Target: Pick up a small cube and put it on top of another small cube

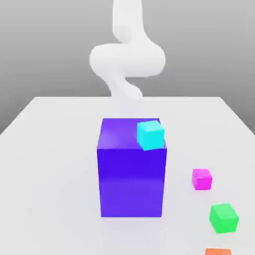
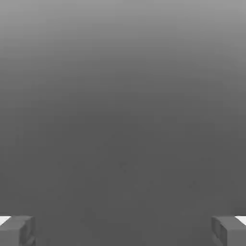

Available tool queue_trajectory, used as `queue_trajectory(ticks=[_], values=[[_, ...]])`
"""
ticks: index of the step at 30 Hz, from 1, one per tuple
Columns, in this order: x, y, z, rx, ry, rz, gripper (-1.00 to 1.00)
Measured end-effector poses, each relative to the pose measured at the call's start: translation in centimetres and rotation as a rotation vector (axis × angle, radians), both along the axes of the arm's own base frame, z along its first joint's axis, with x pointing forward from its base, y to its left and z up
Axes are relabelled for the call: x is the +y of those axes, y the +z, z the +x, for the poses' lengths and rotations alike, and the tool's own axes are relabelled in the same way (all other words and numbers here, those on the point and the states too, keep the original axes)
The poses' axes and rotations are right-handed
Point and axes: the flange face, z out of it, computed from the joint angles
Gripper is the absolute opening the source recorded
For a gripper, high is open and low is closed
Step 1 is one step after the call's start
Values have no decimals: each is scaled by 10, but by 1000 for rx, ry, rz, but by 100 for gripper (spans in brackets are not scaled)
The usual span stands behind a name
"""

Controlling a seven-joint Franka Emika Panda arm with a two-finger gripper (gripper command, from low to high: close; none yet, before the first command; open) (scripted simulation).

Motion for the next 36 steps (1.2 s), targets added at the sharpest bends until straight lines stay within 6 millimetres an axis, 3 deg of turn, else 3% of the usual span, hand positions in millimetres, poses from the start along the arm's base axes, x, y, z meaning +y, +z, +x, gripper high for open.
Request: queue_trajectory(ticks=[4, 9, 12, 15, 18, 19, 20, 26, 27, 33, 36], values=[[59, -99, 31, 129, 258, -116, 0], [130, -224, 24, 271, 592, -258, 0], [166, -300, -3, 353, 810, -346, 0], [193, -376, -47, 438, 1050, -441, 0], [207, -449, -108, 522, 1314, -541, 0], [206, -464, -117, 536, 1354, -556, 0], [210, -475, -125, 540, 1389, -568, 0], [206, -528, -128, 550, 1397, -568, 0], [206, -534, -128, 551, 1397, -568, -100], [206, -536, -128, 552, 1397, -569, -100], [207, -521, -127, 552, 1397, -569, -100]])
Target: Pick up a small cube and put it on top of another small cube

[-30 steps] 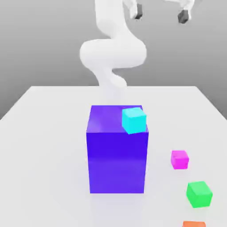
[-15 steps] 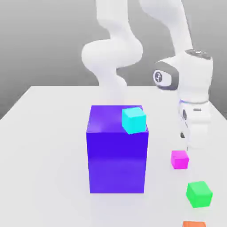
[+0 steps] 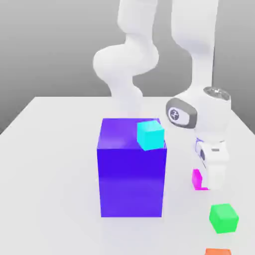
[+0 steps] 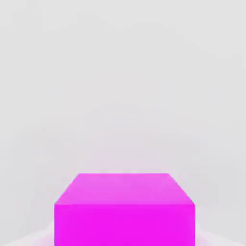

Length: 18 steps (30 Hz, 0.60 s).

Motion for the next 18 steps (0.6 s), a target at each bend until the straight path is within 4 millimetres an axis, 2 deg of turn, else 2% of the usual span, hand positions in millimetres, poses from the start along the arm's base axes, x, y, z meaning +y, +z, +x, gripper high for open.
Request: queue_trajectory(ticks=[5, 8, 10, 12, 17, 18], values=[[0, 40, -1, -1, 2, -1, -100], [12, 56, 15, 1, -16, 1, -100], [18, 65, 40, 2, -62, 2, -100], [10, 73, 76, 3, -150, 2, -100], [12, 97, 143, 1, -267, 1, -100], [13, 95, 151, 1, -279, 1, -100]])
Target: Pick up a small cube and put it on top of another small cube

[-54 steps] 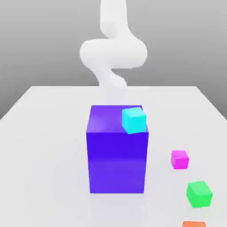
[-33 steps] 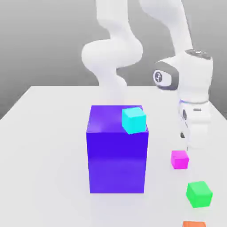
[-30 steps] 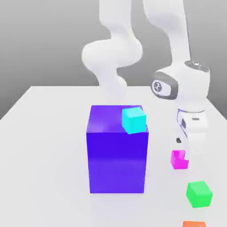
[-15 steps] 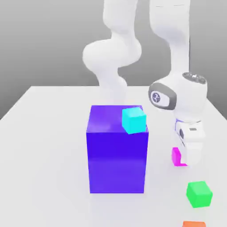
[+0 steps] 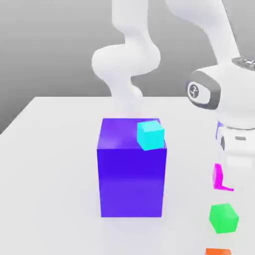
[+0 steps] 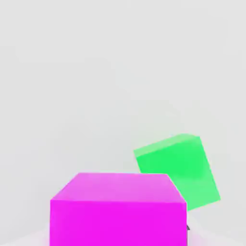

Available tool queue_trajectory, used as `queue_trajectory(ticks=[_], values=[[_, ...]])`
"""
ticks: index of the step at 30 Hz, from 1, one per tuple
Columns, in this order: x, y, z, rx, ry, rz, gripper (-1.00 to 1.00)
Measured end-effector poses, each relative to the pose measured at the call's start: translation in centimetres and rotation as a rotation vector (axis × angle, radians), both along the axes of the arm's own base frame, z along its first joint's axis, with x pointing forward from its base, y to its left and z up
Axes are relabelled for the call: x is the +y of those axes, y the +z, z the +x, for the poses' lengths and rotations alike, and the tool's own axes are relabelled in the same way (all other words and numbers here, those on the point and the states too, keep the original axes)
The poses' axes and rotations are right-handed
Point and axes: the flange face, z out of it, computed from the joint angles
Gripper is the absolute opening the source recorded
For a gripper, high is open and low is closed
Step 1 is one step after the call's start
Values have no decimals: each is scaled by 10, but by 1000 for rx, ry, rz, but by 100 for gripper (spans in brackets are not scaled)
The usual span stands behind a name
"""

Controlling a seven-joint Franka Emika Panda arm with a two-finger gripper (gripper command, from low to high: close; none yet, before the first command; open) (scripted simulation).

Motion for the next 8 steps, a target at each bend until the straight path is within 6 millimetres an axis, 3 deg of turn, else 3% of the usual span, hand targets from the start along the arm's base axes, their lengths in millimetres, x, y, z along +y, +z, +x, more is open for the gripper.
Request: queue_trajectory(ticks=[4, 5, 8], values=[[1, -43, 8, -1, -10, -1, -100], [1, -52, 7, -1, -10, -1, 100], [1, -52, 7, -1, -10, -1, 100]])
